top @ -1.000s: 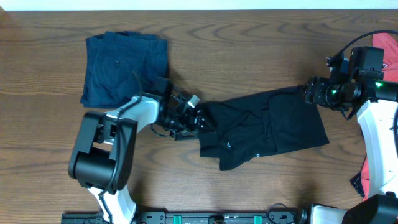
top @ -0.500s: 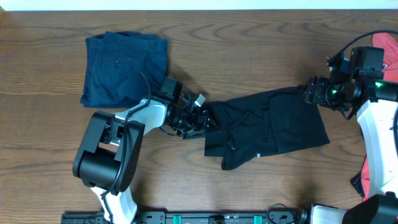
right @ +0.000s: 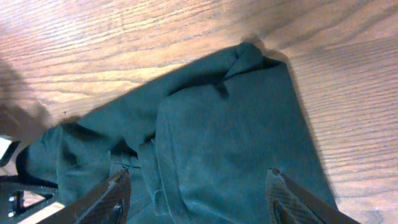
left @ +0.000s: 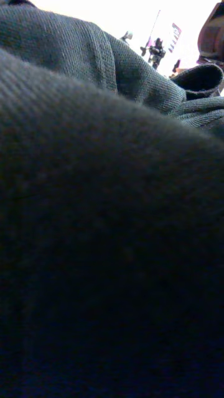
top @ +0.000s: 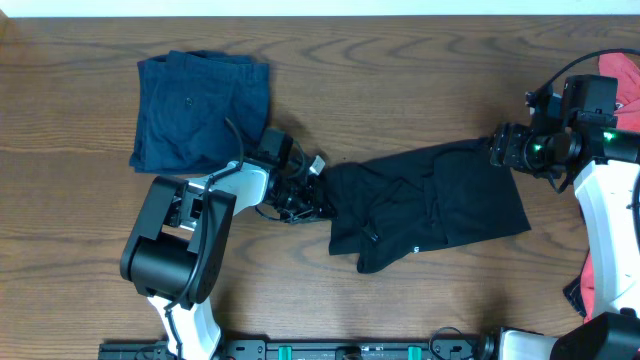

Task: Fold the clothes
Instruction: 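Fold the shirt's left end rightward over the bundle with the left gripper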

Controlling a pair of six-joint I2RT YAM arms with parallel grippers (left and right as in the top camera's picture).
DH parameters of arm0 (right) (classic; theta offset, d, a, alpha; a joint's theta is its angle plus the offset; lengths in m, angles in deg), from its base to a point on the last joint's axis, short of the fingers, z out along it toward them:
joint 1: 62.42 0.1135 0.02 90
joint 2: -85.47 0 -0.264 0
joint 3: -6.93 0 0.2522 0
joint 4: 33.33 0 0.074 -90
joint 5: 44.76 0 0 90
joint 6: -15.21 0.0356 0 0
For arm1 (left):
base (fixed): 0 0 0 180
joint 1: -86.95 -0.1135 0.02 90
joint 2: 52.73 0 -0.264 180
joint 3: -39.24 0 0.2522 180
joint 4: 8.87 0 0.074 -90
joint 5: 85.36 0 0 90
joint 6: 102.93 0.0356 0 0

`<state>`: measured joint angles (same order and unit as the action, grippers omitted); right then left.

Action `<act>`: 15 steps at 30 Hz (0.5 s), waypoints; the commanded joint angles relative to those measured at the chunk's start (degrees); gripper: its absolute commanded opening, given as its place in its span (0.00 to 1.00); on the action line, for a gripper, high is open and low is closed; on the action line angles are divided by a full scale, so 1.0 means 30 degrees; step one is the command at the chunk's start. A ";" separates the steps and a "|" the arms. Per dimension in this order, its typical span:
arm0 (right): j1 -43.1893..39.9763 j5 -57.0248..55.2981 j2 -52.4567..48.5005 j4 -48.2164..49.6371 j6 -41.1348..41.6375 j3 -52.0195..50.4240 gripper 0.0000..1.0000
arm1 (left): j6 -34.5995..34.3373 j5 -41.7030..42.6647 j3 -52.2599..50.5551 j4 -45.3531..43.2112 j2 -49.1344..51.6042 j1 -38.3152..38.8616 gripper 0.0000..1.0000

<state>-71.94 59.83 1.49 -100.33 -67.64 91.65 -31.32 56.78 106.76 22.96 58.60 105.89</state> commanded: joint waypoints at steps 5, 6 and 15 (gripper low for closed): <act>-0.0073 0.0087 0.0036 -0.0109 -0.0182 0.0175 0.68 | 0.2018 -0.0794 -0.0109 0.3789 -0.2273 -0.1902 0.06; -0.0073 0.0087 0.0036 -0.0109 -0.0182 0.0175 0.67 | 0.2120 -0.1384 -0.0015 0.4466 -0.2900 -0.2259 0.06; -0.0073 0.0087 0.0036 -0.0036 -0.0182 0.0175 0.68 | 0.3198 -0.3606 0.0852 0.7053 -0.9224 -0.3723 0.06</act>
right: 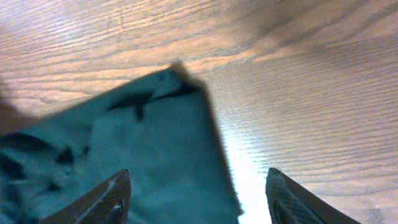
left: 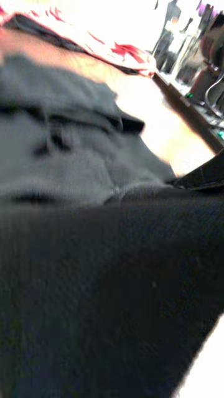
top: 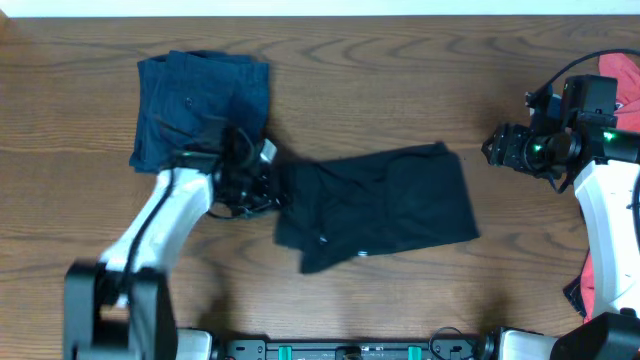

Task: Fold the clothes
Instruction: 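Fold the shirt's left end rightward over the bundle with the left gripper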

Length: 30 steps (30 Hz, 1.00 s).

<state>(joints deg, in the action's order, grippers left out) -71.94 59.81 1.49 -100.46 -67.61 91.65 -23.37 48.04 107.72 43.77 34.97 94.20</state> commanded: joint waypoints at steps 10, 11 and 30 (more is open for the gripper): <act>-0.0073 0.0095 0.0036 0.0160 -0.0189 0.0175 0.68 | -0.3402 -0.0714 0.2106 -0.1523 -0.3927 0.3257 0.06; -0.0073 0.0095 0.0036 0.0160 -0.0189 0.0175 0.68 | -0.3898 -0.0750 0.2127 -0.2113 -0.3912 0.3767 0.06; -0.0073 0.0175 0.0036 0.0058 -0.0124 0.0175 0.69 | -0.6419 -0.5683 0.2127 -1.0790 0.0903 1.1766 0.10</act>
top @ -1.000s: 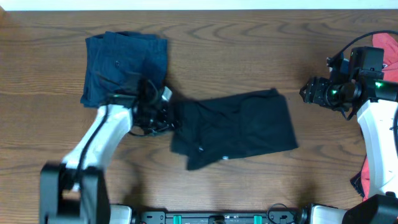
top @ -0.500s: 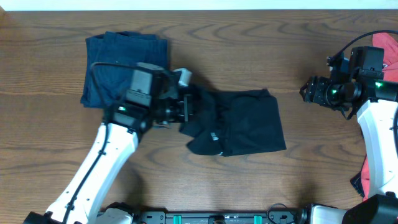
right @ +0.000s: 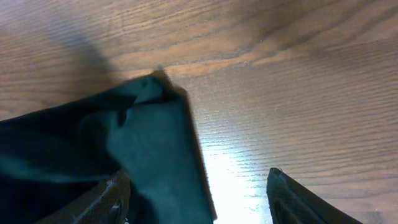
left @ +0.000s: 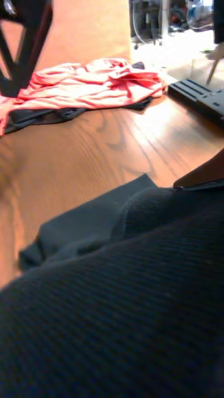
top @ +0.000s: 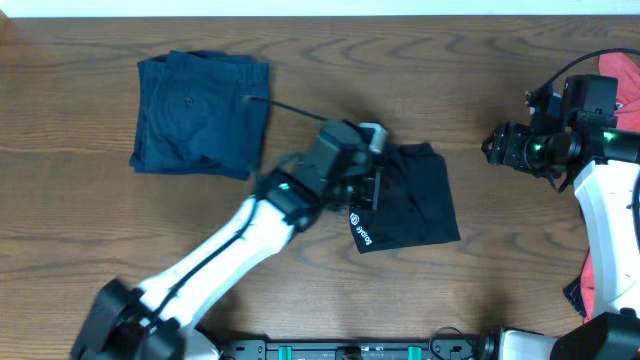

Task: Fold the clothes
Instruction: 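Fold the shirt's left end rightward over the bundle with the left gripper, then release the left gripper and bring the right gripper to the bundle's right side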

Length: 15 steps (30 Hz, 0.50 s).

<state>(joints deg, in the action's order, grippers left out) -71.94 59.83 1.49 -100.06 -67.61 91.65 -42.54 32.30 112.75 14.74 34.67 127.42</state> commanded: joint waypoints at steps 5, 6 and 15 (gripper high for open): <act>-0.0073 0.0226 0.0036 -0.0204 -0.0124 0.0175 0.69 | -0.0299 -0.0393 0.0452 -0.3759 0.2047 0.1348 0.29; -0.0073 0.0226 0.0036 -0.0226 -0.0124 0.0175 0.69 | -0.0321 -0.0393 0.0452 -0.4175 0.2135 0.1421 0.38; -0.0029 0.1333 0.0036 -0.0707 -0.0721 0.0175 0.69 | 0.0998 -0.0401 0.1115 -0.2404 0.2040 0.1122 0.51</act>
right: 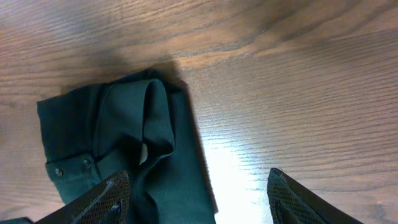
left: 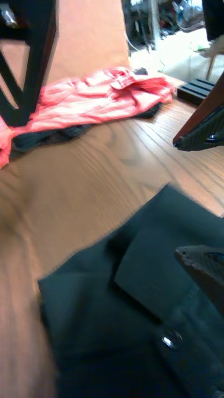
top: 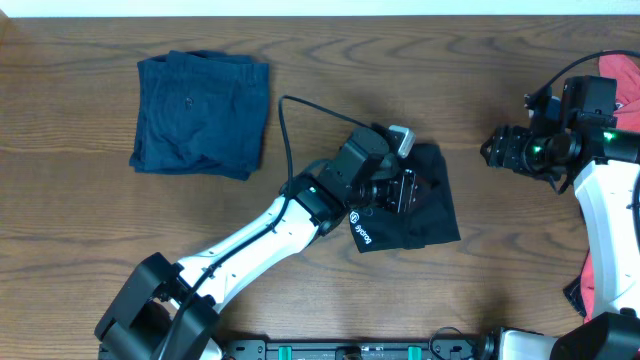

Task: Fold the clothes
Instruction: 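Release the left gripper and bring the right gripper to the bundle's right side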

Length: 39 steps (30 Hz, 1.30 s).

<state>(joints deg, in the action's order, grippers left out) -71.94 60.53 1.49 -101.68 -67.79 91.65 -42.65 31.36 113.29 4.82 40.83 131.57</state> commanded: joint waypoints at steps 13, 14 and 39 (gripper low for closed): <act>0.3818 -0.0335 -0.0313 -0.1770 -0.1246 -0.2193 0.84 | 0.5042 -0.0291 0.3461 1.1737 -0.0998 -0.4459 0.62; 0.4095 -0.0058 -0.0401 -0.1362 -0.1246 -0.2849 0.84 | 0.5042 -0.0291 0.3461 1.2225 -0.0998 -0.4699 0.62; 0.3424 -0.2616 0.0335 -0.1545 -0.0357 -0.3337 0.01 | 0.6317 -0.0554 0.3410 1.3719 -0.0998 -0.5297 0.74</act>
<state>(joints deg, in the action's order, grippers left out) -61.07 55.50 0.90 -105.16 -68.93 80.13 -24.83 30.75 122.89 45.67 38.45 115.66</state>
